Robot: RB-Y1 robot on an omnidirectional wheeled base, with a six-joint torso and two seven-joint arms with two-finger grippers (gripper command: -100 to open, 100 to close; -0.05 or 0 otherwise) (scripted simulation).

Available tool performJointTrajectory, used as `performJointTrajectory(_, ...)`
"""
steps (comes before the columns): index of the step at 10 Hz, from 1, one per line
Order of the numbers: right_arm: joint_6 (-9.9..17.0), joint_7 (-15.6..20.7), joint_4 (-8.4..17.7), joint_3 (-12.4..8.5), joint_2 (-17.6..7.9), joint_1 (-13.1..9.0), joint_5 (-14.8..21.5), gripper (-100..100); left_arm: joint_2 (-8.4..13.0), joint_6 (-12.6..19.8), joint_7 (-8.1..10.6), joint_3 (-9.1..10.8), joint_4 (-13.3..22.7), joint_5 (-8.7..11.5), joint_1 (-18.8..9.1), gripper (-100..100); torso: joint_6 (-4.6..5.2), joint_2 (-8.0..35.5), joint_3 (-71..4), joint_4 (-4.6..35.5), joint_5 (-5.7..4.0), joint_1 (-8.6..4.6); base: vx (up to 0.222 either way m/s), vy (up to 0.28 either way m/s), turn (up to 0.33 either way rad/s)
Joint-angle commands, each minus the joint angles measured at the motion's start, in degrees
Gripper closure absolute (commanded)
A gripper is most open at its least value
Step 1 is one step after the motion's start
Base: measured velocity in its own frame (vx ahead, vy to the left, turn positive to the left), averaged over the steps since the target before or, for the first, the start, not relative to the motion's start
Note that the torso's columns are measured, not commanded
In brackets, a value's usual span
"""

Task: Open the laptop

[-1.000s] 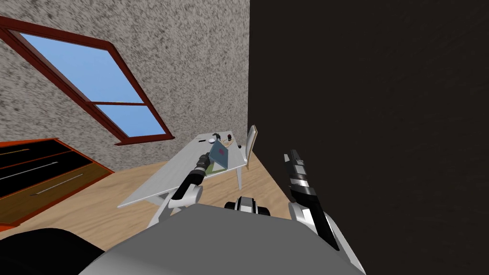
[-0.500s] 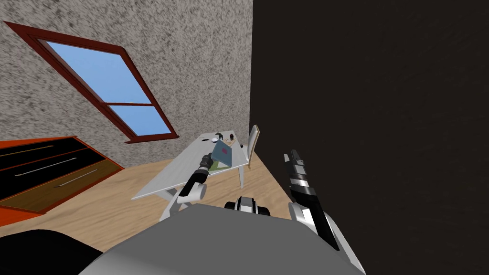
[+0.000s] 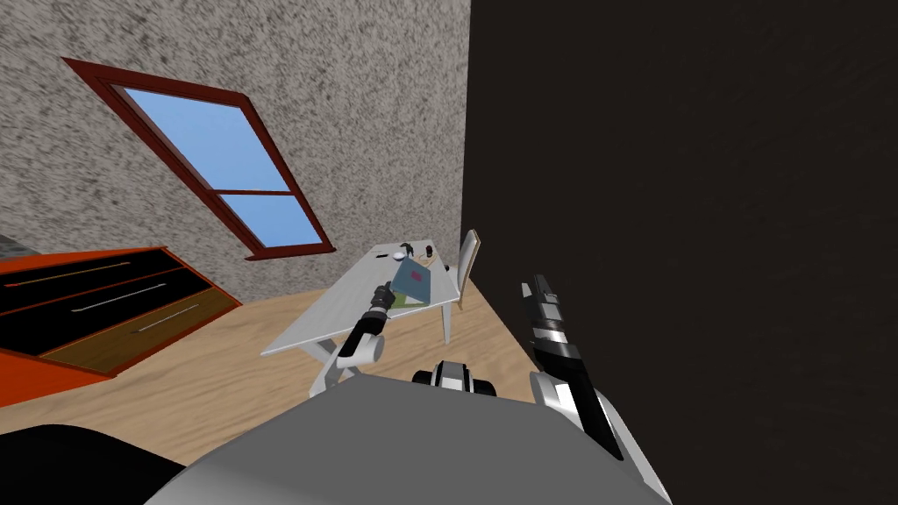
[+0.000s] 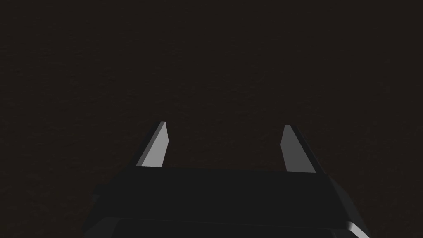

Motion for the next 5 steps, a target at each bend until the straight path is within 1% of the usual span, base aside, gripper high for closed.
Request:
performJointTrajectory(1, 0.0, 0.0, 0.0, 0.0, 0.0, 0.0, 0.0, 0, -0.1, -2.9, 1.64, 0.15, 3.9, 1.5, -1.9, 100, 0.0, 0.0, 0.0, 0.0, 0.0, 0.03, -0.032, 0.031, 0.022)
performJointTrajectory(2, 0.0, 0.0, 0.0, 0.0, 0.0, 0.0, 0.0, 0, -0.2, -2.5, 1.39, 0.06, 3.0, 1.3, -1.5, 100, 0.01, 0.0, 0.0, 0.0, 0.02, 0.03, -0.012, 0.013, -0.001)
performJointTrajectory(3, 0.0, 0.0, 0.0, 0.0, 0.0, 0.0, 0.0, 0, -0.2, -5.2, 2.55, -0.15, 6.1, 2.4, -2.3, 100, 0.01, 0.0, 0.0, 0.0, -0.01, -0.04, -0.015, 0.022, 0.006)
performJointTrajectory(4, 0.0, 0.0, 0.0, 0.0, 0.0, 0.0, 0.0, 0, 0.0, -1.7, 2.26, 0.18, 2.0, 2.0, -1.0, -100, 0.02, -0.1, 0.0, 0.0, 0.01, 0.01, 0.006, 0.01, -0.011)
performJointTrajectory(5, 0.0, 0.0, 0.0, 0.0, 0.0, 0.0, 0.0, 0, 0.0, -1.7, 2.26, 0.18, 1.9, 2.0, -1.0, -100, 0.0, -0.1, -0.1, 0.0, 0.01, 0.0, 0.02, -0.004, -0.001)
